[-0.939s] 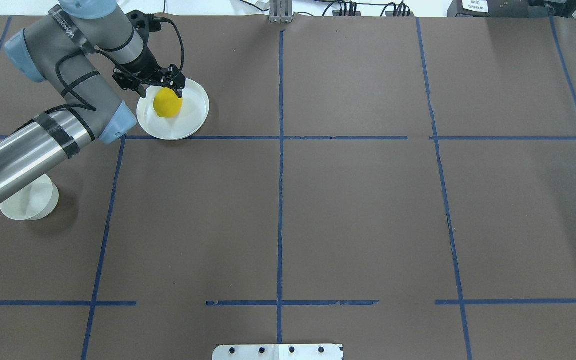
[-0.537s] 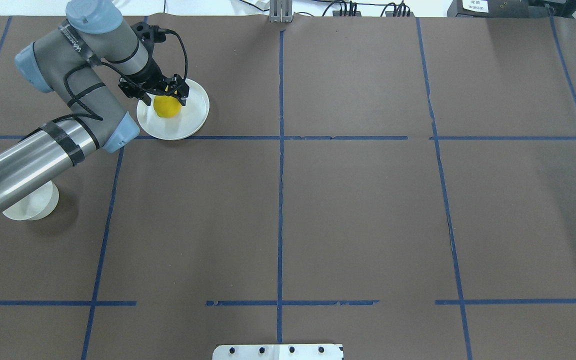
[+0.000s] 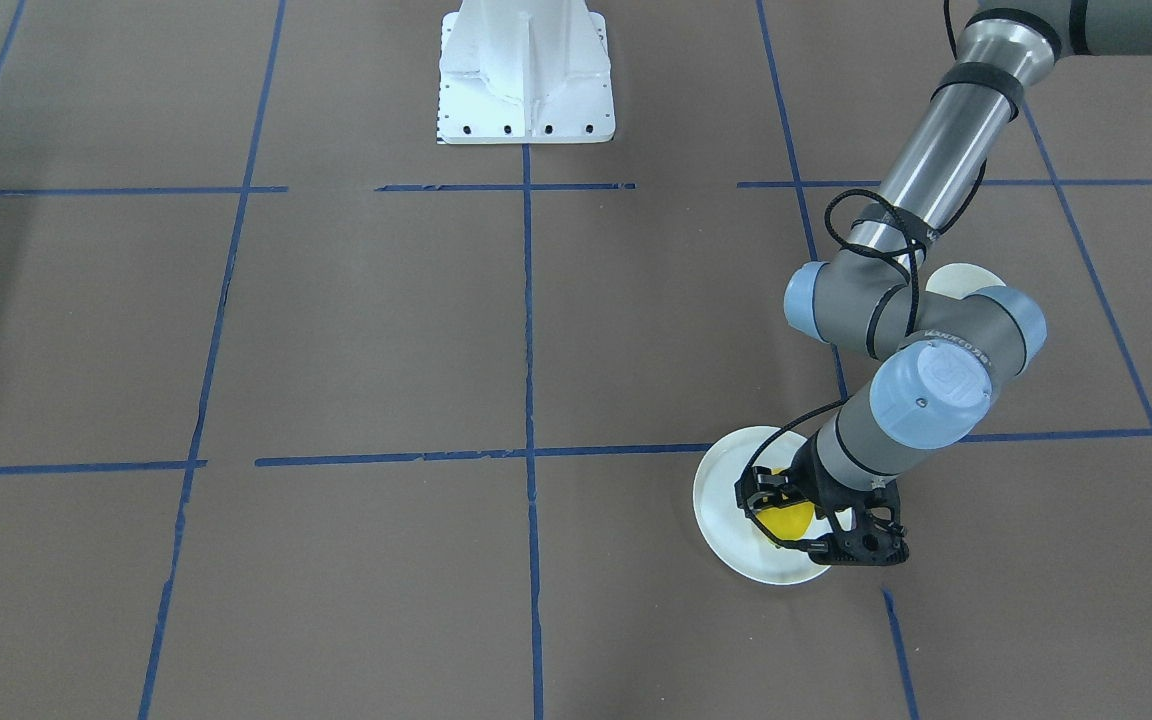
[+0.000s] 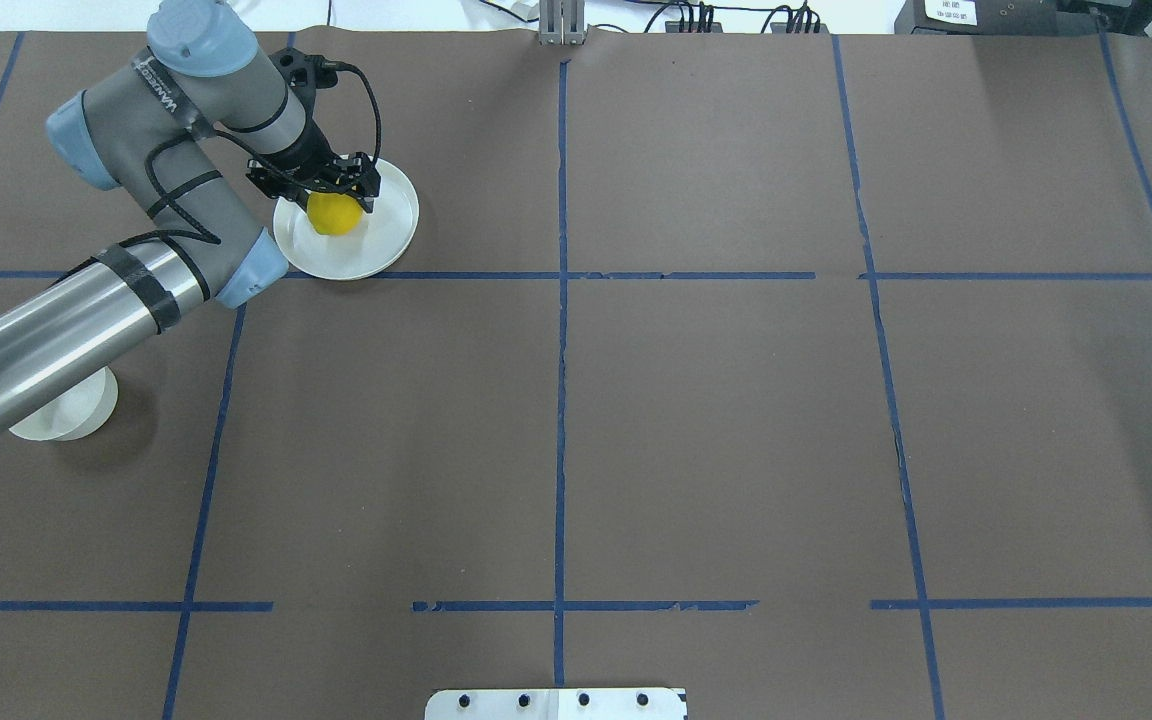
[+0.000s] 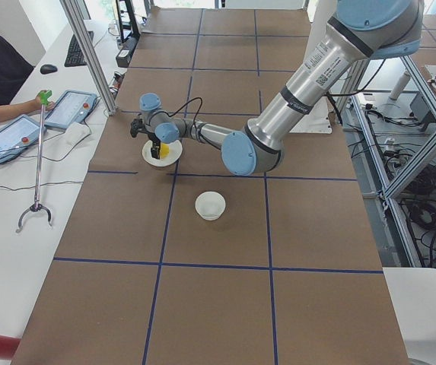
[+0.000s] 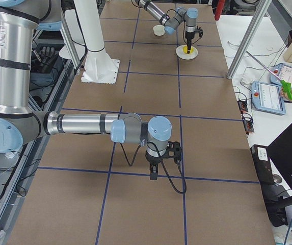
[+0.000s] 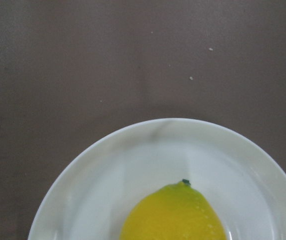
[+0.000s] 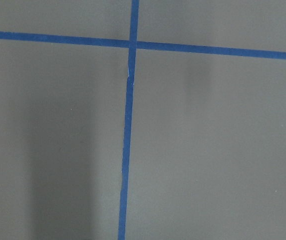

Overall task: Move lemon from plate to bowl
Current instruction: 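Lower the left gripper around the lemon and close it, then lift the lemon with the left gripper and carry it toward the white bowl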

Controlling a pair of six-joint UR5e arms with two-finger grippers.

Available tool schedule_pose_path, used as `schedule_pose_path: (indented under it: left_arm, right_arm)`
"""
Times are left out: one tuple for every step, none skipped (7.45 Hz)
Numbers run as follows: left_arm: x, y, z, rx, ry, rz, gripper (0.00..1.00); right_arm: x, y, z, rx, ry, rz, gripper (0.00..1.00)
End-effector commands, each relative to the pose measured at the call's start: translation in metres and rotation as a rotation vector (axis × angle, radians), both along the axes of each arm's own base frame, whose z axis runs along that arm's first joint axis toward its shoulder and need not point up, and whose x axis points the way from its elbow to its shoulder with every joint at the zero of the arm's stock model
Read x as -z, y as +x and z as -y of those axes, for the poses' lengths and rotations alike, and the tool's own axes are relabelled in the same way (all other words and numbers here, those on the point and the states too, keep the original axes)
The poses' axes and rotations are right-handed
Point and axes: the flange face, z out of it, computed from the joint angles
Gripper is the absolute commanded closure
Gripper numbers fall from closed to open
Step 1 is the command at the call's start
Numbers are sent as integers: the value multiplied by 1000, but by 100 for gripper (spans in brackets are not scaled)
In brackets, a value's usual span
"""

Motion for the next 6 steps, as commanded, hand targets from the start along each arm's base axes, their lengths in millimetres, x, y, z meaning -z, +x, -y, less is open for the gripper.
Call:
schedule_pose_path:
  left_arm:
    - [3, -1, 1, 3, 6, -3, 100]
    - [9, -15, 8, 13, 6, -12, 100]
    - [16, -40, 10, 17, 4, -44, 100]
    - [8, -68, -2, 19, -7, -64, 100]
    - [11, -96, -30, 30, -3, -66, 100]
    - [24, -128, -53, 49, -15, -57, 100]
  right_arm:
    - [0, 0, 0, 0, 0, 0, 0]
    - [0, 0, 0, 0, 0, 0, 0]
    - [0, 0, 0, 0, 0, 0, 0]
    - [0, 0, 0, 0, 0, 0, 0]
    - [0, 0, 0, 0, 0, 0, 0]
    - [0, 0, 0, 0, 0, 0, 0]
